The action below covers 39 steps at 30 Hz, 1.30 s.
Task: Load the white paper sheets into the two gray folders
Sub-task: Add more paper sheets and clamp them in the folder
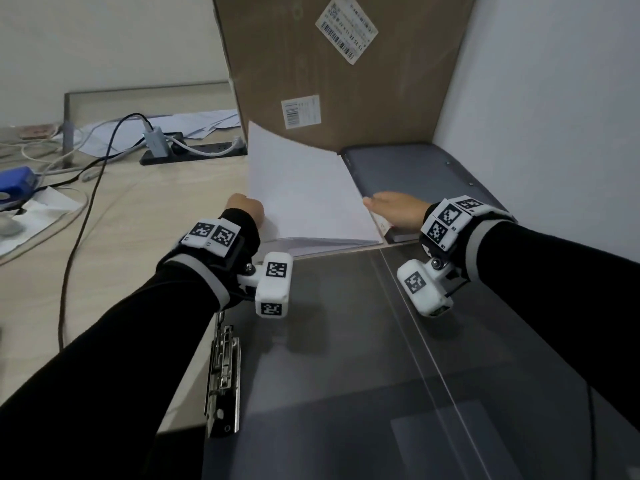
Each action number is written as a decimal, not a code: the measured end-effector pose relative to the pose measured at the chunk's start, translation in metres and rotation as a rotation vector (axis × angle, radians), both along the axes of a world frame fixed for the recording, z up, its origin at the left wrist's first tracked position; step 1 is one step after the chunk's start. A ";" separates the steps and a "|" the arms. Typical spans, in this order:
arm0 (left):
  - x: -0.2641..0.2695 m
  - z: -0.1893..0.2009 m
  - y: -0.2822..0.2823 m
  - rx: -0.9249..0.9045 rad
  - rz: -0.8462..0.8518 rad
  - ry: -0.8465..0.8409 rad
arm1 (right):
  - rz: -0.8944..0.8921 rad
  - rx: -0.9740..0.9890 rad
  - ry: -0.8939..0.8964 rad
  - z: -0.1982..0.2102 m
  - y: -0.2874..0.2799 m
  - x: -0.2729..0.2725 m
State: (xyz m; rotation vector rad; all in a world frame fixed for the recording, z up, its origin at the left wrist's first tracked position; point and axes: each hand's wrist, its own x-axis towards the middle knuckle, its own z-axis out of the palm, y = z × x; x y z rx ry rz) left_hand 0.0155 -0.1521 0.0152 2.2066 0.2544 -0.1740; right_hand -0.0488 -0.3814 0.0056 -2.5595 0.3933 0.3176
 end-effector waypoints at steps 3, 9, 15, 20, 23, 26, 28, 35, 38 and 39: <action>-0.003 0.000 0.014 -0.084 0.022 -0.101 | -0.168 0.190 -0.216 0.013 0.004 -0.007; -0.050 0.013 0.039 -0.493 -0.148 -0.229 | -0.237 0.877 -0.190 0.049 0.024 -0.028; -0.095 0.028 0.055 -0.626 -0.295 -0.226 | -0.157 1.085 -0.386 0.079 0.033 -0.072; -0.114 0.029 0.052 -0.747 -0.315 -0.154 | -0.219 1.037 -0.488 0.065 0.042 -0.114; -0.129 0.014 0.038 -0.769 -0.310 -0.069 | -0.289 1.038 -0.499 0.041 0.053 -0.134; -0.137 -0.002 0.029 -0.738 -0.275 -0.024 | -0.323 1.032 -0.479 0.024 0.062 -0.145; -0.137 -0.004 0.026 -0.686 -0.240 -0.032 | -0.356 0.996 -0.512 0.020 0.066 -0.146; -0.142 0.007 0.011 -0.458 -0.292 -0.081 | -0.490 0.649 -0.622 0.038 0.046 -0.163; -0.153 0.007 -0.007 -0.269 -0.339 -0.090 | -0.586 0.544 -0.651 0.038 0.009 -0.189; -0.159 0.007 -0.016 -0.217 -0.384 -0.097 | -0.628 0.537 -0.647 0.037 -0.003 -0.199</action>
